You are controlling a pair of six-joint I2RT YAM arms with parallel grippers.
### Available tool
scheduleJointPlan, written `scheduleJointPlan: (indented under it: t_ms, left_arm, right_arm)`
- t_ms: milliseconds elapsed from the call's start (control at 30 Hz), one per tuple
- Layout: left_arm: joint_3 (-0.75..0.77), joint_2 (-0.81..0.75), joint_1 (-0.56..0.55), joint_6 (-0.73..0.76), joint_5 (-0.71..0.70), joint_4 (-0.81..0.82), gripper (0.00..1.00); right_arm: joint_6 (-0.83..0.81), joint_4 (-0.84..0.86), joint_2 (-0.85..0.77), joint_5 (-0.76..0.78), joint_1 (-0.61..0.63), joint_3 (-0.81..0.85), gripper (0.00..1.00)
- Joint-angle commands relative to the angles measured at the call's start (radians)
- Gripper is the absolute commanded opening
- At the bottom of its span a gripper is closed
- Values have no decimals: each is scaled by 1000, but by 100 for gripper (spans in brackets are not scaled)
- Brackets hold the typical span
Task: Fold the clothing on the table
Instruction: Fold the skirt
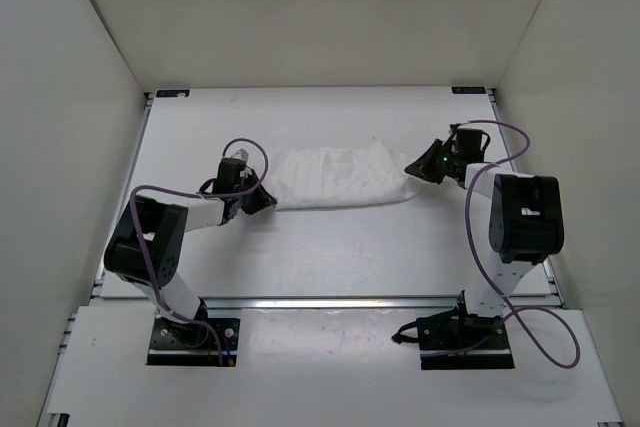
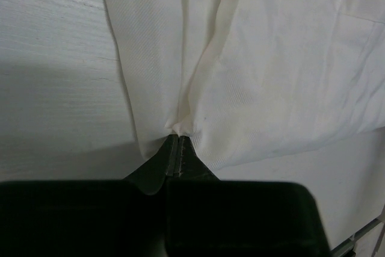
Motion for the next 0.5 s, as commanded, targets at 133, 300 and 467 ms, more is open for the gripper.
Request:
scheduleJointPlan:
  t_ms: [133,300,467]
  left_arm:
    - [38,54,-29,9,20,58,0]
    - [25,63,-32,6,10,75,0]
    - [11,45,-35,-1,4,75,0]
  right_arm:
    - [-51,-115,59,-75,1,62,0]
    - [-83,-246,27,-87,4,30,0]
    - [-105,-347,-57,6,-5,-7,0]
